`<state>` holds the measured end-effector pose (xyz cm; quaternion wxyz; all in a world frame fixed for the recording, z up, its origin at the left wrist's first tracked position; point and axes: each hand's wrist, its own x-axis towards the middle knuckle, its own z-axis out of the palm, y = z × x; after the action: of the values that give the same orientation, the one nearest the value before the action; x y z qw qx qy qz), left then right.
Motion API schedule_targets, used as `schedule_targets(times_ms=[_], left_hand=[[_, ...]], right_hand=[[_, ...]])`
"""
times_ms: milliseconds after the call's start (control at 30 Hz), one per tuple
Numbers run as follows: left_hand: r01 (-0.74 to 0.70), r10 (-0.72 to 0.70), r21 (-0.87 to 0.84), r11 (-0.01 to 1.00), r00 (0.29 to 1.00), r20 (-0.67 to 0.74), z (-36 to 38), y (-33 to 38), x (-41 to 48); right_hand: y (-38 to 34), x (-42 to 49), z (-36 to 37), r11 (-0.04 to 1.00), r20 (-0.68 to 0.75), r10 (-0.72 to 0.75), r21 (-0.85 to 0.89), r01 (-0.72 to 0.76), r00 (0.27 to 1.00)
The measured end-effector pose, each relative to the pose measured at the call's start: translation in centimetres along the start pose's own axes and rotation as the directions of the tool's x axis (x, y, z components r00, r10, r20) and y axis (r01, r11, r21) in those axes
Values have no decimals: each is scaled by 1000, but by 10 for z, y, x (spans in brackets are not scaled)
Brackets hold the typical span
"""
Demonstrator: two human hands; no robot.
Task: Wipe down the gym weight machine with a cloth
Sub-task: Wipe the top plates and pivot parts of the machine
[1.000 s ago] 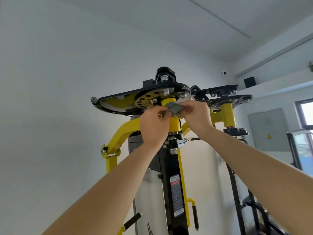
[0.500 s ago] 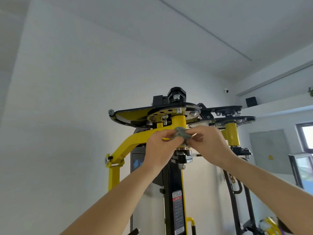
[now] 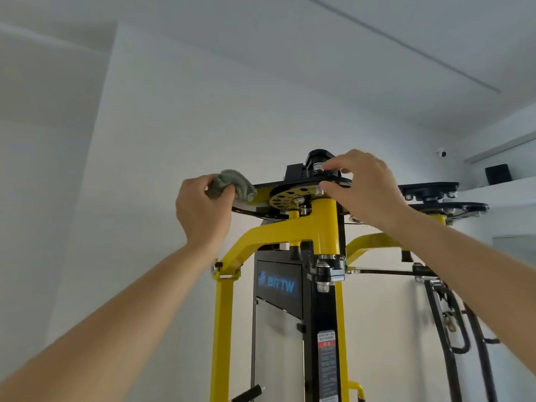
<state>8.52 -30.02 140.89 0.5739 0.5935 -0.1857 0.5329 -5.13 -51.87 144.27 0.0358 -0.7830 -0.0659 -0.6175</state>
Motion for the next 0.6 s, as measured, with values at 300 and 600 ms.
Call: schedule_targets(times_ms=[300, 600], left_hand=[[-73, 111, -102, 992, 888, 447, 26, 39, 25], [-137, 183, -134, 981, 878, 442, 48, 94, 5]], right_hand=[[28, 7, -6, 985, 113, 9, 168, -28, 994], [32, 12, -12, 926, 114, -20, 376, -24, 993]])
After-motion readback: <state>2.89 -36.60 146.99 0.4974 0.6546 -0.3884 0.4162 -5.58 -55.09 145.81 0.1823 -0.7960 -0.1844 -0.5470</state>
